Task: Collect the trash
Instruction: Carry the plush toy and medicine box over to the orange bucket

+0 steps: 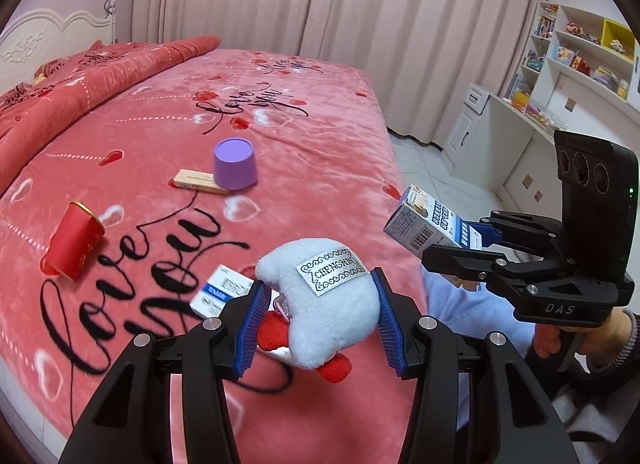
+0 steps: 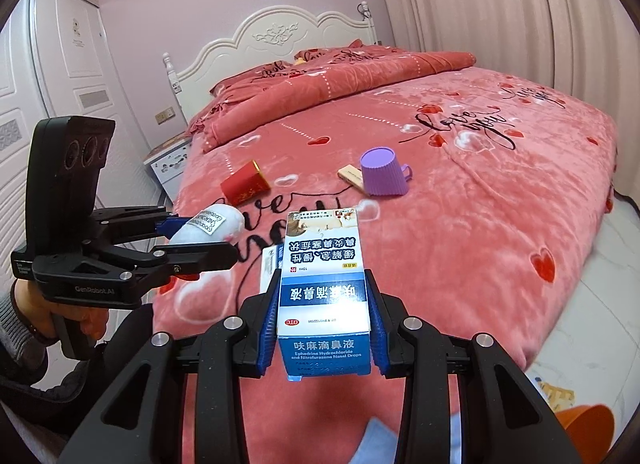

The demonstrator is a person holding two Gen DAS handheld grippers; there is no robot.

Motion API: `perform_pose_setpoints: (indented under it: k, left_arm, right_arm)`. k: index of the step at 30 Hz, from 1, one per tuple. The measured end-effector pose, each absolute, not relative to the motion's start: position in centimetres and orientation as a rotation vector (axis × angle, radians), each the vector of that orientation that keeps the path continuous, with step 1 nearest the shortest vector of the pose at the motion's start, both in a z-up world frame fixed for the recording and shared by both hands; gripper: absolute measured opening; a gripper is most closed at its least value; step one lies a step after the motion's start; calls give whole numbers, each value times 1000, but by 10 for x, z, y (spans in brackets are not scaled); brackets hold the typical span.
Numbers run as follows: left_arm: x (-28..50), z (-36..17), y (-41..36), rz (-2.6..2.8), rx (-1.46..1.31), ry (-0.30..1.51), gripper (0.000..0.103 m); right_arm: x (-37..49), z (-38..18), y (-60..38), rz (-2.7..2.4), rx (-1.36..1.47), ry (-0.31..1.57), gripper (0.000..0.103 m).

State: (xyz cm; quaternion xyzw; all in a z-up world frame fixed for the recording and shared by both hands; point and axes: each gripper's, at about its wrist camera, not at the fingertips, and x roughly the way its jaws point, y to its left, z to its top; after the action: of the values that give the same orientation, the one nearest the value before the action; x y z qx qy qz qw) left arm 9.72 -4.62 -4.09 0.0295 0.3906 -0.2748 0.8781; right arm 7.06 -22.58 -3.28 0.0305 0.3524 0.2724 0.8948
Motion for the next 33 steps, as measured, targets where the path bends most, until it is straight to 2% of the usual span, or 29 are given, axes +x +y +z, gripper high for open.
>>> perform_pose_setpoints:
  k: [14, 33]
  left_arm:
    - [61, -28, -105, -655, 134, 778, 52]
    - [78, -40, -322, -1097, 378, 766, 52]
  right_arm:
    - [13, -17, -286, 501, 116, 660, 38]
    - [-54, -34, -498, 27, 296, 627, 38]
